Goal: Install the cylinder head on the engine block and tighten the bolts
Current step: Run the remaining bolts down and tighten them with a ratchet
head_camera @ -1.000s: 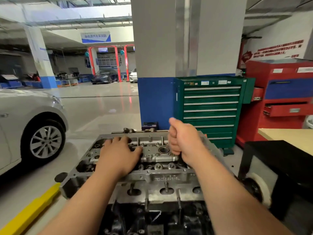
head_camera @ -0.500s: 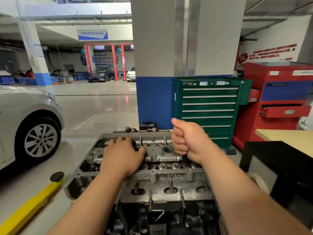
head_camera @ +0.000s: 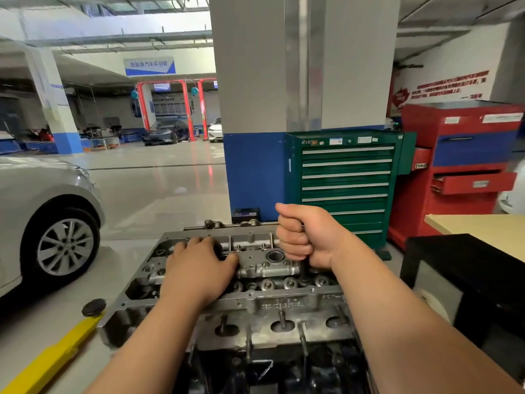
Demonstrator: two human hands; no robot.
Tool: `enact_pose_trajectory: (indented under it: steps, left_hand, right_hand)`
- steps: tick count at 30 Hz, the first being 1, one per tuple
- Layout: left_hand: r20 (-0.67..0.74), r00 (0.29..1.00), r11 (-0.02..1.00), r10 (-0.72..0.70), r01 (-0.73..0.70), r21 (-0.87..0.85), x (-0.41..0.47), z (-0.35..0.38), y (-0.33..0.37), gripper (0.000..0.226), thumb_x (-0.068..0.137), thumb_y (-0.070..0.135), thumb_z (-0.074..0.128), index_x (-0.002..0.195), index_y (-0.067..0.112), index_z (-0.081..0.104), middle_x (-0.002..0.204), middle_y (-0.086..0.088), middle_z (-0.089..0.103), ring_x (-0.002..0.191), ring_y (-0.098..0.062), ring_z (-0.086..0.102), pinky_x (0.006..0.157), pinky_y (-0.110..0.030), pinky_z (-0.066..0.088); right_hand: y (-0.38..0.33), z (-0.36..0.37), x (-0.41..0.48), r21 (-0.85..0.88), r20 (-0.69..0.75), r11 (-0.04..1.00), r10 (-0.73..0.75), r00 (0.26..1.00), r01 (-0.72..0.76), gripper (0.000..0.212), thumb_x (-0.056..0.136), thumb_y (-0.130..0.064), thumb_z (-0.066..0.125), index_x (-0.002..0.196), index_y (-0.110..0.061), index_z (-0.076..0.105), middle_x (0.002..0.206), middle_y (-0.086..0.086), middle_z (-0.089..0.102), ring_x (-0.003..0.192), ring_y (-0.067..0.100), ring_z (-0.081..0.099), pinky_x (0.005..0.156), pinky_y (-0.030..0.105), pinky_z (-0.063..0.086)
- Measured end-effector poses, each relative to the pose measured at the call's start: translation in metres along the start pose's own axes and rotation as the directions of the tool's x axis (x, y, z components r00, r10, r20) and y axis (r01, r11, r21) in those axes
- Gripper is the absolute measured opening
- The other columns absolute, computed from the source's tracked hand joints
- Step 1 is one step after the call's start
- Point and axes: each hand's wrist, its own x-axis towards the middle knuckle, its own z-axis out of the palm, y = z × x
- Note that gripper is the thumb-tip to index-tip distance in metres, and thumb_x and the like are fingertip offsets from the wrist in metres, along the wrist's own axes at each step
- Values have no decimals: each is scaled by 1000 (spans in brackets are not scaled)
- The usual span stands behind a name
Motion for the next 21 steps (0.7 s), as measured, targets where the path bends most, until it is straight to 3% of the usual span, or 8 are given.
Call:
enact_pose_trajectory:
  steps: [2,4,6,8,10,15,19,21]
  left_hand:
    - [3,1000,1000,-2,2,2,0,-1,0,50,84,58,45,116,24,61,126,-4,58,119,-31,44,99,-40,39]
    - [4,1000,1000,-4,4,-3,-1,-1,1,49,84,58,45,116,24,61,126,-5,58,119,-31,43,99,-41,39]
    - [-2,1000,1000,-11,11,-12,-2,-2,2,50,84,57,46,117,24,61,127,-5,58,120,-31,43,100,-42,38]
    - [-11,1000,1000,-24,24,-13,-2,-2,2,49,84,57,47,117,23,62,125,-5,59,119,-31,44,98,-41,39]
    - [-36,999,999,-23,22,-40,-5,-2,1,45,85,54,48,112,22,64,119,-5,63,116,-31,47,96,-41,42]
    - [-107,994,957,17,-47,-286,-5,-16,-11,24,92,35,51,99,20,69,103,-4,70,102,-27,59,84,-33,45]
    - [-144,989,999,-35,40,31,6,-34,-61,32,95,33,42,113,17,63,115,-9,63,108,-33,49,85,-38,43]
    - [-51,991,989,-127,130,64,7,-33,-75,36,97,32,38,117,10,59,122,-17,59,112,-38,49,92,-41,43]
  right_hand:
    - [7,9,3,-78,-304,992,-121,945,102,59,99,-36,41,42,-23,28,39,-3,22,32,14,18,42,23,13]
    - [13,19,4,-282,-569,941,-320,757,187,61,98,-39,40,41,-21,29,38,-5,26,38,17,23,43,29,18]
    - [18,31,5,-491,-689,859,-486,537,148,62,99,-40,36,42,-17,34,36,-5,34,38,15,29,41,30,25]
    - [21,35,6,-556,-714,822,-547,437,122,62,100,-39,33,44,-14,38,40,-2,40,41,17,33,42,29,26]
    - [22,32,1,-529,-695,827,-550,464,188,57,99,-39,37,49,-11,37,46,4,37,46,21,32,47,30,26]
    - [24,19,-20,-296,-468,933,-328,821,204,38,93,-31,55,63,-16,39,52,6,30,49,19,27,54,33,24]
    - [-38,13,-23,29,-477,926,-317,820,375,47,97,-27,49,52,-23,34,42,-6,23,37,13,18,44,25,15]
    - [-67,27,-15,90,-327,906,-367,871,415,51,96,-32,48,47,-24,37,42,-5,25,34,12,20,39,21,19]
